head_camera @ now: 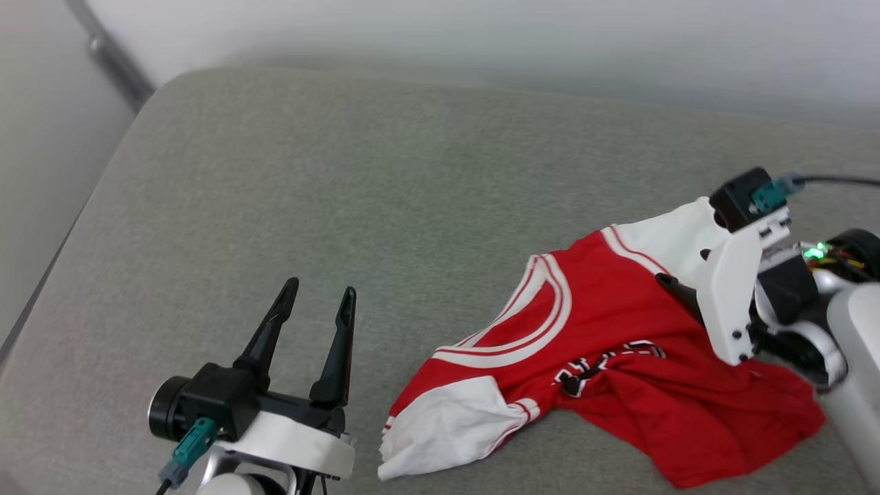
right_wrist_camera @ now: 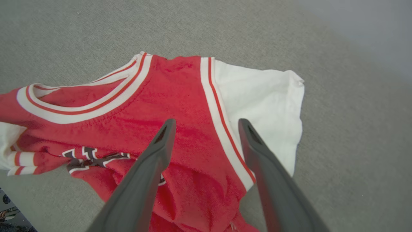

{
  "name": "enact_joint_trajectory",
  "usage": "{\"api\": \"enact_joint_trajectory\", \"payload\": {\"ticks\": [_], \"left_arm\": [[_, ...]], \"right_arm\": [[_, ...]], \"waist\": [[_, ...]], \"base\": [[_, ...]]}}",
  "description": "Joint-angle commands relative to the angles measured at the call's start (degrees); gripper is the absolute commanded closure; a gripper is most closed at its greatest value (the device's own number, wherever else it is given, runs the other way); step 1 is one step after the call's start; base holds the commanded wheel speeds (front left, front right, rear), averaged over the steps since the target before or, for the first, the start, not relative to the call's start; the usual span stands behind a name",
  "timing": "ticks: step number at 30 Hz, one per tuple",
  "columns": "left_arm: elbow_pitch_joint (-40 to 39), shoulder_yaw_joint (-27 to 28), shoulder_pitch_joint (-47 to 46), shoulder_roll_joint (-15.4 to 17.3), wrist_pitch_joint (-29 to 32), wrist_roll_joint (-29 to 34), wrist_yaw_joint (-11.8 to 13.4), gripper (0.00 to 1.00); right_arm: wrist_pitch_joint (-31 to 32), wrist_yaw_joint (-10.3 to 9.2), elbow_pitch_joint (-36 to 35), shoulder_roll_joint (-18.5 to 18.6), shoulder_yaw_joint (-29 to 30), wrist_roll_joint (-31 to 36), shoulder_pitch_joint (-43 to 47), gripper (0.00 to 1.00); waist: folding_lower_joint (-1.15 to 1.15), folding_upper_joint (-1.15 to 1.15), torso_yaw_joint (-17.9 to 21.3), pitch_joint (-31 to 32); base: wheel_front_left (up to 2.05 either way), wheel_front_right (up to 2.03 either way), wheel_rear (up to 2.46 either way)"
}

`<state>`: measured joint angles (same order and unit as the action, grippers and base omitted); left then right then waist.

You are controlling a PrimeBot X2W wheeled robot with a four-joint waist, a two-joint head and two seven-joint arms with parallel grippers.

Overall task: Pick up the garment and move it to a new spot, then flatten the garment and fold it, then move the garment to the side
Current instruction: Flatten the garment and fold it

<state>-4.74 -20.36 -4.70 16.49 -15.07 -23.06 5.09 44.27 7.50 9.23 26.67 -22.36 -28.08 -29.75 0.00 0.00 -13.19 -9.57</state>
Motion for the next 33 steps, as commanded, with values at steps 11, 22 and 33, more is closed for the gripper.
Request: {"api": "enact_joint_trajectory", "payload": {"ticks": [11,22,33], "left_arm": [[1.65,1.74,-3.73,-5.89,-0.14,4.34,-5.19,0.00],[2.55,4.99,-2.98,-8.53,-0.14,7.24,-8.22,0.00],[3.83,8.46,-1.82,-8.66,-0.14,8.83,-9.72,0.00]], "right_arm": [[2.50,-0.02,18.86,2.95,-6.73,-1.76,-10.31,0.00],[-4.11,-0.03,27.22,3.21,-11.42,-6.45,-8.24,1.00],[-21.21,-0.04,30.92,3.11,-3.00,-8.75,-12.99,1.00]], "waist": [[0.00,0.00,-9.66,-6.76],[0.00,0.00,-10.18,-7.78],[0.00,0.00,-4.34,-3.51]], "base": [[0.00,0.00,0.00],[0.00,0.00,0.00],[0.00,0.00,0.00]]}}
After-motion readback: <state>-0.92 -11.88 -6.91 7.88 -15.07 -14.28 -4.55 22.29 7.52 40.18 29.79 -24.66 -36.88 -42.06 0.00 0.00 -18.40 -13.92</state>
